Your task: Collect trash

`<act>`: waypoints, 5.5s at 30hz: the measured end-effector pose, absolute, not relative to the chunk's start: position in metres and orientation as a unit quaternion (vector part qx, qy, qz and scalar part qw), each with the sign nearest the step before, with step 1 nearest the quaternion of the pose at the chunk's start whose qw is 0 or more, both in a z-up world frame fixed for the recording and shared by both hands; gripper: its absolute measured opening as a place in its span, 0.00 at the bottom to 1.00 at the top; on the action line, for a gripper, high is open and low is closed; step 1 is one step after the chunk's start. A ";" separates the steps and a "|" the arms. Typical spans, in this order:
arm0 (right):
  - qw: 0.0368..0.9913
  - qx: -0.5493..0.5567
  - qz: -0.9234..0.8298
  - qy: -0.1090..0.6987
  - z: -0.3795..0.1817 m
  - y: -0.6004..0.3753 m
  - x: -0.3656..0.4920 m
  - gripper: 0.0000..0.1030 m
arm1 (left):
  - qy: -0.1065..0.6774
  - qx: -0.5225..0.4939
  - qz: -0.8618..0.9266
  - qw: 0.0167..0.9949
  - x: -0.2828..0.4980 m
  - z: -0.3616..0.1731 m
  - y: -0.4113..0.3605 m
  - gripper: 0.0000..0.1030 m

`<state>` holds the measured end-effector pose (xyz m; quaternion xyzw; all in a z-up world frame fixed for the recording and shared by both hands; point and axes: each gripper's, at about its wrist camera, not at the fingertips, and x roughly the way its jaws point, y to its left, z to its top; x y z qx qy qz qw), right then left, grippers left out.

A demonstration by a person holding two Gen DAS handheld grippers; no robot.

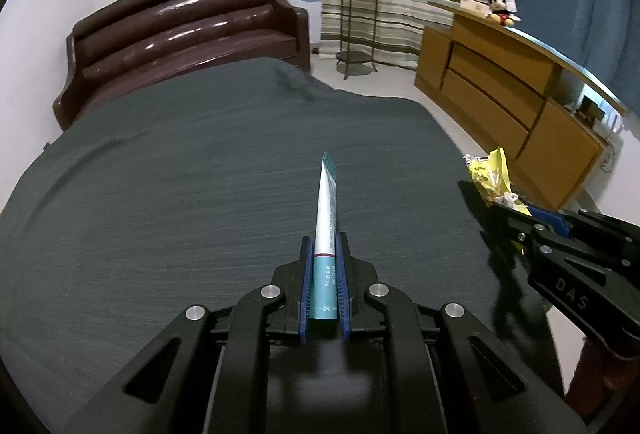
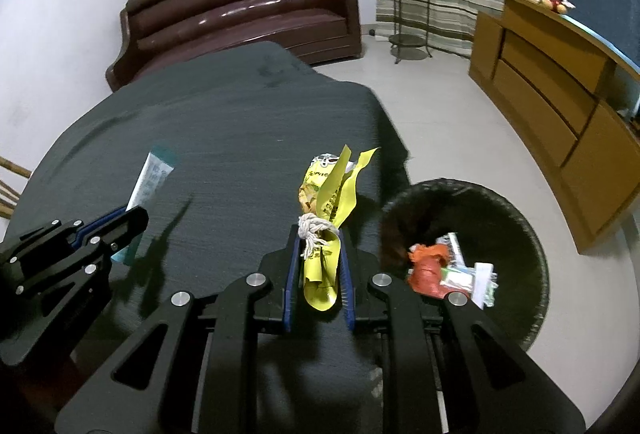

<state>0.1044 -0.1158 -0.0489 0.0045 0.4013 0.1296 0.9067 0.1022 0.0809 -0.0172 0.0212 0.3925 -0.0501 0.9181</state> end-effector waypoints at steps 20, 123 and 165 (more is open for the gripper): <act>0.918 0.033 0.035 0.393 -0.050 -0.217 0.095 0.17 | 0.377 0.067 -0.130 0.915 0.098 -0.018 -0.002 0.12; 0.945 0.045 -0.024 0.323 -0.008 -0.233 0.009 0.77 | 0.297 0.054 -0.130 0.944 0.040 0.020 0.000 0.76; 0.949 0.041 -0.030 0.310 -0.002 -0.232 -0.015 0.77 | 0.293 0.049 -0.135 0.945 0.021 0.023 0.004 0.76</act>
